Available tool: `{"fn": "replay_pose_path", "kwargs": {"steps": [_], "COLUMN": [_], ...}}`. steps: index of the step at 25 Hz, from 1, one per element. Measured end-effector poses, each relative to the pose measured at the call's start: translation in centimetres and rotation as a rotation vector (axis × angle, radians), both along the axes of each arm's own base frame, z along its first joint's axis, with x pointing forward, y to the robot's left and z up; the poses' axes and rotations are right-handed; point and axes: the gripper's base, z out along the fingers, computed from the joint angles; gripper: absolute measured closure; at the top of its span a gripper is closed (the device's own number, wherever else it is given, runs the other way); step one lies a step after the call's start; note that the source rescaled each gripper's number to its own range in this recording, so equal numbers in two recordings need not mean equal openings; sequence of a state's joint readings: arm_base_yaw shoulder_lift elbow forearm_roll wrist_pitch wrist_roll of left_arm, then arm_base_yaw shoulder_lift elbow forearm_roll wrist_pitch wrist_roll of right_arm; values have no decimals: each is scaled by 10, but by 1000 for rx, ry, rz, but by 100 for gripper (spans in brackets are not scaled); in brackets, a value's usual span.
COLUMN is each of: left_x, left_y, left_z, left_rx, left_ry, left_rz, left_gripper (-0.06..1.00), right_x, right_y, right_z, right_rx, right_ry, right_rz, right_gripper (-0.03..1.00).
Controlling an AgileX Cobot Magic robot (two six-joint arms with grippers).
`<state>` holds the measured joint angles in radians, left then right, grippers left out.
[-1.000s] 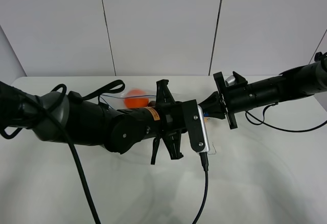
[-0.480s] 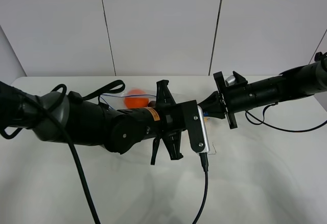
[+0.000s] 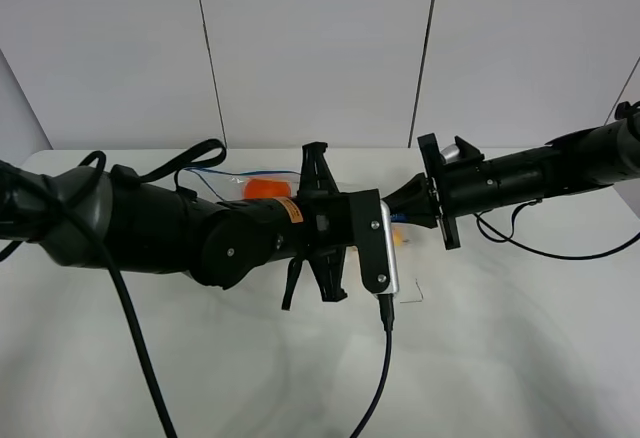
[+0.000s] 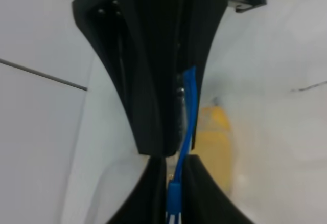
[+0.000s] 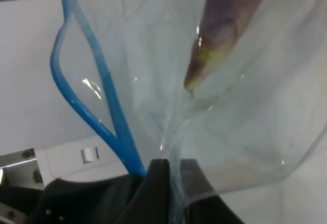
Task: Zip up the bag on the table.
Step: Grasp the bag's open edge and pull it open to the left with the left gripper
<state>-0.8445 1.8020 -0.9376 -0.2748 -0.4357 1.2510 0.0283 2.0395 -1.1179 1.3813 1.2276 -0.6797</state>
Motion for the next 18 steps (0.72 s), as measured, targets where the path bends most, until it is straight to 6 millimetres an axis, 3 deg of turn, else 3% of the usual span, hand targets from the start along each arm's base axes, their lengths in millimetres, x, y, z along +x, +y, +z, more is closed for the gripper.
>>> {"fn": "replay_pose_path", "kwargs": {"steps": [18], "left_x": [36], "left_y": [48], "left_z": [16], "left_rx": [11], "left_ry": [-18], "left_rz": [136], "left_gripper": [94], "right_x": [3], "right_y": [0], "right_z": [2], "right_rx": [10], "right_ry": [-3], "right_rz": [-23], "right_gripper": [97]}}
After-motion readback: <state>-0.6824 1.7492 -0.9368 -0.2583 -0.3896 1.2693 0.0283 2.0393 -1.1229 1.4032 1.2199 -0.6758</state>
